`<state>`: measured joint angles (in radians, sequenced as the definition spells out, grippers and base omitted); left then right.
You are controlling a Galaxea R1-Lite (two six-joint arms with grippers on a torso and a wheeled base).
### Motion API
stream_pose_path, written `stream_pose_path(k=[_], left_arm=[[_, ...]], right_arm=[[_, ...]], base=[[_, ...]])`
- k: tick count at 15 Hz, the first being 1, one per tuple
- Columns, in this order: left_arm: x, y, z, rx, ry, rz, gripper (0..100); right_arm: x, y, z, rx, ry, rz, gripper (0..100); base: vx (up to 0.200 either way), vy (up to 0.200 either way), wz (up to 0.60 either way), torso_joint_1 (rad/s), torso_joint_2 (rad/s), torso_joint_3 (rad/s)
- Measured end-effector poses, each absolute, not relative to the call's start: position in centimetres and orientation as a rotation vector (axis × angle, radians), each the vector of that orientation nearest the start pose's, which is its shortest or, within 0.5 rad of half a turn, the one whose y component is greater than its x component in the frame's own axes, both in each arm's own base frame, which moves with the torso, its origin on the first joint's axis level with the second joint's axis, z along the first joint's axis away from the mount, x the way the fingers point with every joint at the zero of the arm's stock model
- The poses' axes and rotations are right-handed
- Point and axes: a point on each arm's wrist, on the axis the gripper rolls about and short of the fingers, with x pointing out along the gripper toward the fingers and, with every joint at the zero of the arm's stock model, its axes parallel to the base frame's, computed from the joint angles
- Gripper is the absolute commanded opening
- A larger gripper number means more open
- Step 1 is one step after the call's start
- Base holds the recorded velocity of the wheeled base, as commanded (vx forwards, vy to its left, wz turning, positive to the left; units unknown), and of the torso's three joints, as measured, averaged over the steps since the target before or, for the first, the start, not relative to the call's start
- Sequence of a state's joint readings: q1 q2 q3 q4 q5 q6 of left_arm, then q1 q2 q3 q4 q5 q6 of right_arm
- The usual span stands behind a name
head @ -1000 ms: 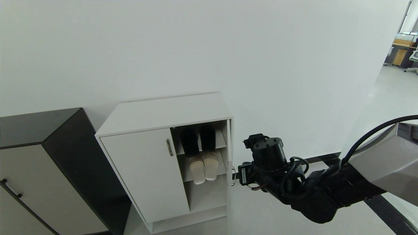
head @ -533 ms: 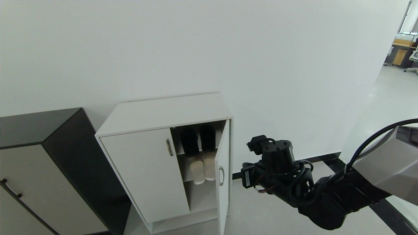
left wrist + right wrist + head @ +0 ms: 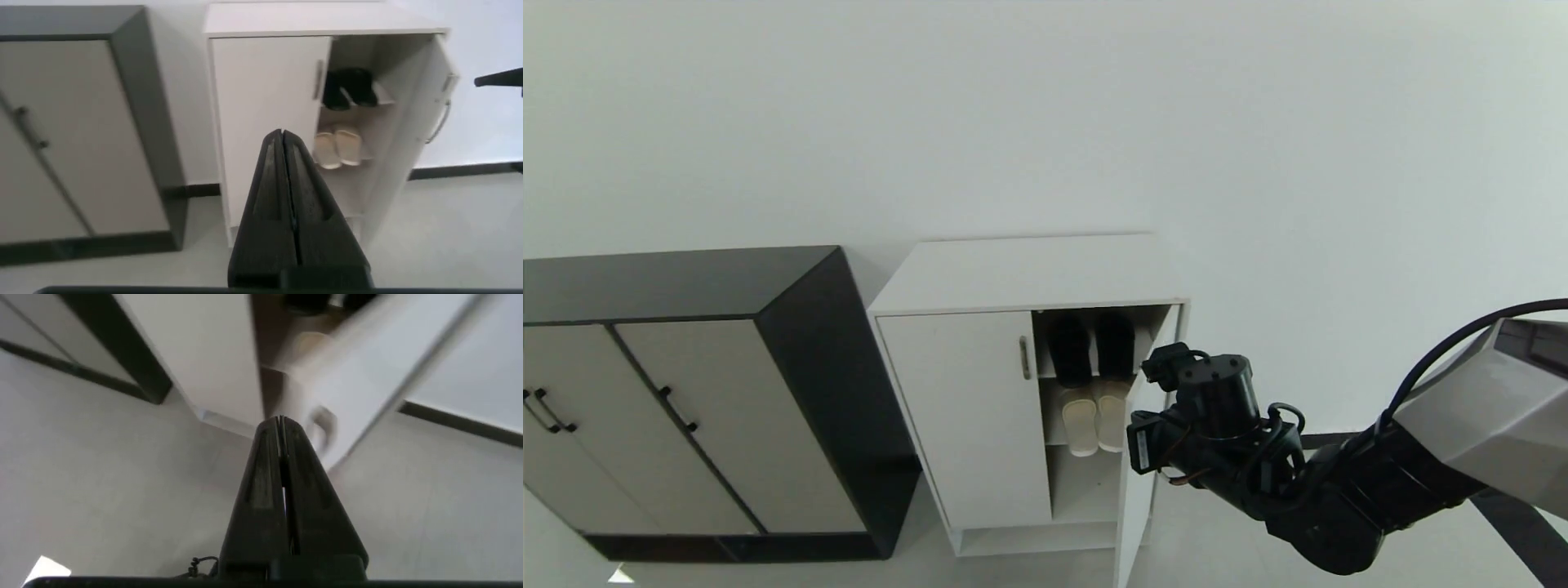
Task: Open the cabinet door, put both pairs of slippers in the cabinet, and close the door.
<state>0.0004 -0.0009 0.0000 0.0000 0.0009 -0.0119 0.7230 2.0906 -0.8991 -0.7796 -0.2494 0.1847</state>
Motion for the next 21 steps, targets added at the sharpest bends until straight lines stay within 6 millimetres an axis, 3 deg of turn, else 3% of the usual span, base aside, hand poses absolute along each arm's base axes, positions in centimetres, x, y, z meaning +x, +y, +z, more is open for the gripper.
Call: stream_pose_path(k=[11,21], left_arm=[[-2.3,0.0,7.5,-0.010,-0.001,0.002,0],[-2.3,0.0,7.5,-0.010,0.000,0.000,0]], right_arm=[[29.7,20.6,9.0,-0.111,0.383,0.347,0],[33.4,21.9,6.4,-0.086,0.367,0.325,0]], base=[[0.000,0.000,0.00,0.000,0.00,0.000],[0.000,0.000,0.00,0.000,0.00,0.000]])
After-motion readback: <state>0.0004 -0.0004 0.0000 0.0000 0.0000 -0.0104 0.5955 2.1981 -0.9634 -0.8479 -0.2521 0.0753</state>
